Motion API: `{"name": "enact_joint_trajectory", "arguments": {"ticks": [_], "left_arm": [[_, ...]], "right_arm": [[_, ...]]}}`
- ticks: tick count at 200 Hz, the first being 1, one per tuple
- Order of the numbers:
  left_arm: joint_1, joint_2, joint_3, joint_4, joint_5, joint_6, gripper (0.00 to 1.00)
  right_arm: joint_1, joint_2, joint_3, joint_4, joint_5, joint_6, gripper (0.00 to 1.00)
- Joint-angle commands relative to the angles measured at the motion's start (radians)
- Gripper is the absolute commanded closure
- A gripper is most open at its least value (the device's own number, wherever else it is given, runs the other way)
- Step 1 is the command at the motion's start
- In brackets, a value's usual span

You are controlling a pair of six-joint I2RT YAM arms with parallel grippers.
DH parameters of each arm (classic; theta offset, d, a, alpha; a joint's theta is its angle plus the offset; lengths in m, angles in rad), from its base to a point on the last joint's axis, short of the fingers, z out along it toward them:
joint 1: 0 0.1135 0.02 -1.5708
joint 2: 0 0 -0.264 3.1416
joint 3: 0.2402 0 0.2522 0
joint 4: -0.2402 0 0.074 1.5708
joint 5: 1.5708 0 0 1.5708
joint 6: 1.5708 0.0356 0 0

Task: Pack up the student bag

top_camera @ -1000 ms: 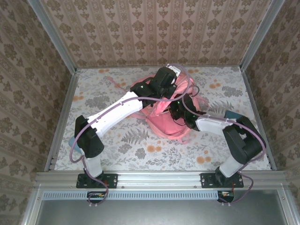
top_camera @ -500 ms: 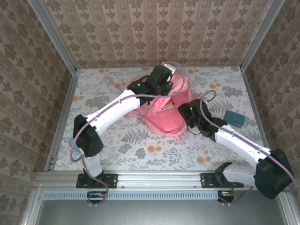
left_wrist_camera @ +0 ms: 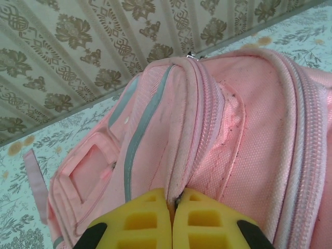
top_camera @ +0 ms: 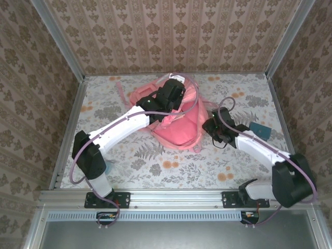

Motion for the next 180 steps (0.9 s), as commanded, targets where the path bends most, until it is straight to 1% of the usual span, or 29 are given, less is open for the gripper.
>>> {"name": "enact_joint_trajectory", "arguments": {"ticks": [1,5,13,27,31,41,59,76,87,110,122,147,148,153,165,180], "left_arm": [[0.002,-0.04,0.006,0.127,-0.057,-0.072,1.0],[0.004,-0.033,0.008,0.123,-0.039,-0.081,0.99],[0.008,-0.02,0.014,0.116,0.0,-0.096,0.94],[0.02,-0.002,0.023,0.105,0.071,-0.123,0.81],[0.025,0.002,0.026,0.099,0.091,-0.13,0.76],[0.041,0.008,0.034,0.079,0.145,-0.154,0.67],[0.085,-0.001,0.026,0.059,0.243,-0.219,0.54],[0.135,-0.046,-0.049,0.086,0.303,-0.286,0.38],[0.172,-0.083,-0.116,0.104,0.336,-0.324,0.31],[0.264,-0.18,-0.288,0.132,0.413,-0.406,0.23],[0.319,-0.234,-0.395,0.155,0.457,-0.453,0.22],[0.42,-0.332,-0.597,0.212,0.574,-0.556,0.22],[0.435,-0.337,-0.604,0.214,0.576,-0.561,0.22],[0.467,-0.353,-0.638,0.225,0.605,-0.581,0.22],[0.513,-0.388,-0.711,0.239,0.672,-0.623,0.23],[0.551,-0.438,-0.793,0.255,0.724,-0.672,0.24]], "right_arm": [[-0.001,0.044,0.058,0.052,-0.097,-0.058,0.58],[-0.003,0.074,0.059,0.055,-0.096,-0.058,0.58],[-0.007,0.079,0.063,0.052,-0.088,-0.058,0.58],[-0.019,0.059,0.058,0.036,-0.06,-0.058,0.57],[-0.022,0.058,0.054,0.03,-0.047,-0.059,0.56],[-0.034,-0.005,0.041,0.001,-0.009,-0.057,0.5],[-0.056,-0.093,0.013,-0.049,0.064,-0.055,0.4],[-0.068,-0.175,0.003,-0.107,0.121,-0.064,0.34],[-0.07,-0.214,0.006,-0.139,0.141,-0.077,0.31],[-0.06,-0.25,0.024,-0.161,0.129,-0.123,0.25],[-0.042,-0.243,0.041,-0.162,0.117,-0.148,0.21],[0.023,-0.19,0.089,-0.153,0.116,-0.183,0.14],[0.028,-0.187,0.091,-0.152,0.116,-0.185,0.13],[0.042,-0.174,0.102,-0.148,0.117,-0.189,0.13],[0.078,-0.143,0.127,-0.129,0.117,-0.202,0.12],[0.122,-0.11,0.149,-0.109,0.132,-0.204,0.12]]}}
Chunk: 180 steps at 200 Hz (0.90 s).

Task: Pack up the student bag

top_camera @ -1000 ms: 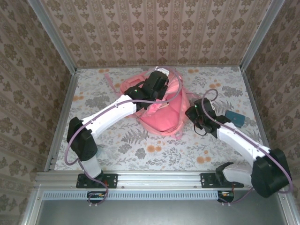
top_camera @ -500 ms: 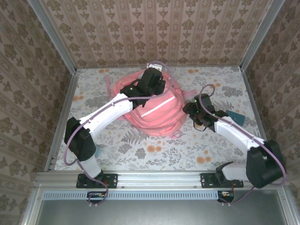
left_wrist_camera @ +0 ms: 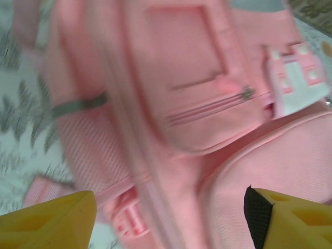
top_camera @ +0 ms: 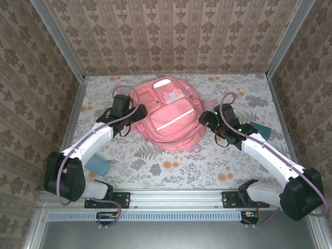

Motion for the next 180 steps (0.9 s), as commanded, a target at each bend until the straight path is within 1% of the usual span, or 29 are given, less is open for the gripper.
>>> {"name": "enact_joint_trajectory", "arguments": {"ticks": [1,33,54,68,91,110,144,180], "left_arm": [[0.05,-0.079,-0.105,0.067,0.164,-0.137,0.24],[0.091,-0.149,-0.208,0.085,0.199,-0.19,0.24],[0.103,-0.137,-0.253,0.135,0.256,-0.223,0.31],[0.111,-0.114,-0.294,0.222,0.299,-0.253,0.35],[0.136,-0.065,-0.337,0.321,0.365,-0.299,0.46],[0.137,-0.023,-0.351,0.39,0.409,-0.323,0.52],[0.138,0.028,-0.365,0.437,0.423,-0.342,0.62],[0.145,0.072,-0.377,0.463,0.431,-0.355,0.64]], "right_arm": [[0.058,0.043,0.057,0.02,0.035,-0.041,0.12],[0.129,0.124,0.1,0.047,0.041,-0.048,0.11],[0.169,0.174,0.135,0.048,0.037,-0.047,0.11],[0.193,0.196,0.153,0.053,0.038,-0.045,0.12],[0.221,0.241,0.177,0.059,0.036,-0.036,0.13],[0.238,0.258,0.192,0.063,0.035,-0.037,0.13],[0.255,0.283,0.213,0.067,0.027,-0.033,0.14],[0.268,0.307,0.232,0.062,0.018,-0.028,0.15]]}}
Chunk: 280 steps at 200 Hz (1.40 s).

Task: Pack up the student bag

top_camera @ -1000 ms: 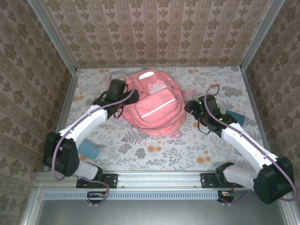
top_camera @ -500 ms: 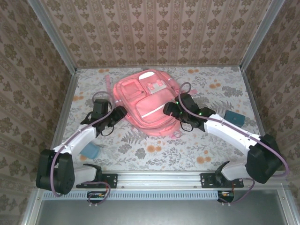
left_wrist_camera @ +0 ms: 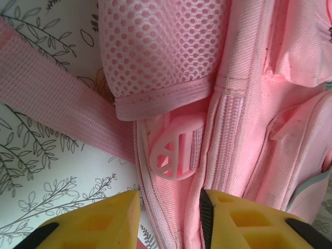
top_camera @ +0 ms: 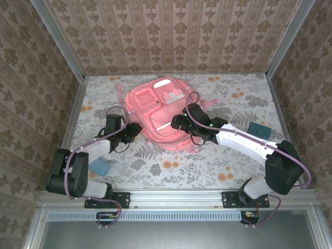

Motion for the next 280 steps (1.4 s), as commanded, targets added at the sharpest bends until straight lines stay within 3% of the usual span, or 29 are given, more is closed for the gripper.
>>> {"name": "enact_joint_trajectory", "arguments": {"ticks": [1,128,169,211,280], "left_arm": [[0.011,0.021,-0.016,0.054,0.028,-0.024,0.64],[0.003,0.111,-0.01,0.148,0.126,-0.02,0.75],[-0.008,0.121,-0.009,0.179,0.143,-0.03,0.83],[-0.029,0.083,0.005,0.184,0.151,-0.033,0.93],[-0.148,0.04,0.123,0.151,0.178,-0.022,0.96]], "right_arm": [[0.012,0.023,0.037,0.003,0.01,0.002,0.15],[0.03,0.066,0.075,-0.006,0.002,0.005,0.16],[0.056,0.078,0.093,-0.026,0.018,-0.015,0.2],[0.143,0.111,0.159,-0.115,0.112,-0.078,0.27],[0.274,0.11,0.159,-0.174,0.235,-0.073,0.39]]}}
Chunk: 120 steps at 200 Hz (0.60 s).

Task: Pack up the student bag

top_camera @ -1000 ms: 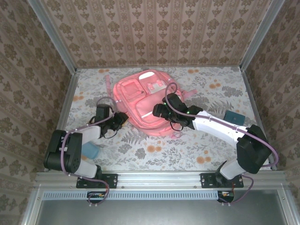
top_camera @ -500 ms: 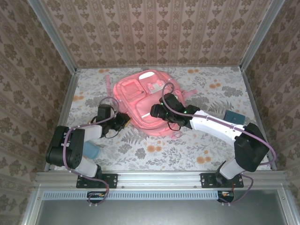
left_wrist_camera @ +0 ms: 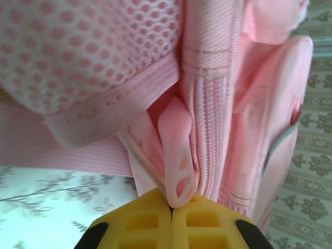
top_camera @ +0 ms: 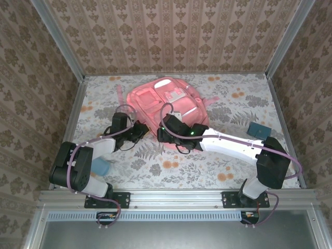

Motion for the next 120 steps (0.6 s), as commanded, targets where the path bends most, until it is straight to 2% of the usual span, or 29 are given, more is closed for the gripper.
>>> {"name": "enact_joint_trajectory", "arguments": {"ticks": [1,30,71,120], "left_arm": [[-0.052,-0.025,0.089,0.035,0.058,0.013,0.96],[-0.104,0.022,0.159,0.039,0.065,0.012,0.96],[-0.179,0.093,0.255,0.037,0.081,0.001,0.97],[-0.197,0.124,0.292,0.02,0.082,-0.007,0.98]], "right_arm": [[0.02,-0.002,0.008,-0.066,0.086,0.003,0.39],[0.035,-0.047,-0.045,-0.078,0.096,0.047,0.48],[0.035,-0.049,-0.104,-0.041,0.047,0.081,0.54],[-0.044,0.028,-0.099,0.026,0.048,0.069,0.64]]}}
